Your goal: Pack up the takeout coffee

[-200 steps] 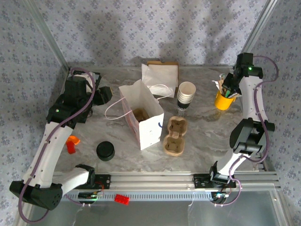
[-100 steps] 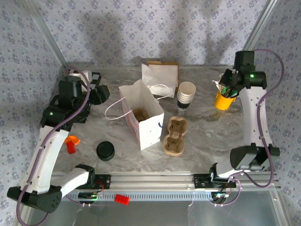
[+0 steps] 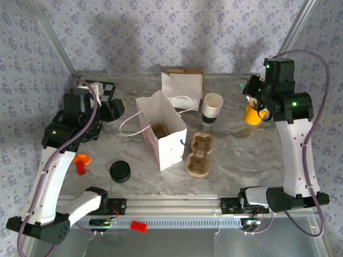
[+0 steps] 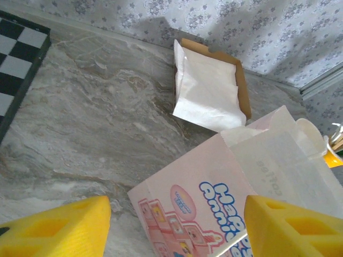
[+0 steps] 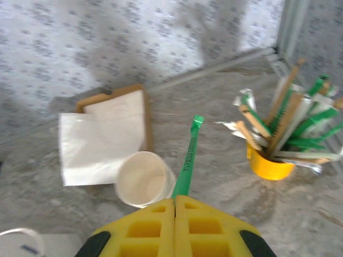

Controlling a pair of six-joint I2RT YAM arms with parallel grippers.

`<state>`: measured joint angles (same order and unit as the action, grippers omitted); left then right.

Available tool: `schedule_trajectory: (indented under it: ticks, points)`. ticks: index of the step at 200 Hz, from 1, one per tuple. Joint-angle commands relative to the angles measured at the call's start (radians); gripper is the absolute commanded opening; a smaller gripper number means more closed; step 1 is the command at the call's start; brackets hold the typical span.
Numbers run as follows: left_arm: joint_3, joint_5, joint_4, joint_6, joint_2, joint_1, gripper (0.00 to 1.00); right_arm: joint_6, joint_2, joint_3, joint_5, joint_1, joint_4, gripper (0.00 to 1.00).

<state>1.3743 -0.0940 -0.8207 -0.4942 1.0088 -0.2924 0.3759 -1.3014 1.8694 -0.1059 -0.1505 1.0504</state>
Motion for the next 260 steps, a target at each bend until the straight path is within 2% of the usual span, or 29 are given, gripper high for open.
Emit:
schedule_trajectory:
  ticks: [1,63,98,167,195,217,232,260]
  points:
    - [0.032,-0.037,-0.024,-0.042,0.003,0.007,0.67,-0.009,-0.008,0.076,0.072,-0.064,0.001,0.01]
    - [0.013,-0.041,0.007,-0.075,0.032,0.007,0.67,-0.056,-0.131,0.31,0.266,-0.311,-0.023,0.01]
    - [-0.008,-0.019,0.036,-0.087,0.025,0.007,0.67,-0.099,-0.168,0.354,0.339,-0.446,-0.004,0.0]
    - [-0.027,0.018,0.016,-0.044,0.019,0.007,0.67,-0.121,-0.165,0.214,0.352,-0.537,0.063,0.0]
    - [-0.031,0.021,0.008,-0.021,0.019,0.007,0.67,-0.128,-0.217,0.229,0.376,-0.557,0.089,0.0]
    - [-0.032,0.025,0.009,-0.015,0.02,0.006,0.67,-0.143,-0.29,0.285,0.34,-0.581,0.135,0.04]
    - [-0.03,0.024,0.015,-0.02,0.025,0.007,0.67,-0.151,-0.352,0.322,0.349,-0.594,0.146,0.11]
    - [-0.013,0.001,0.015,-0.014,0.04,0.007,0.67,-0.163,-0.453,0.448,0.338,-0.595,0.225,0.33]
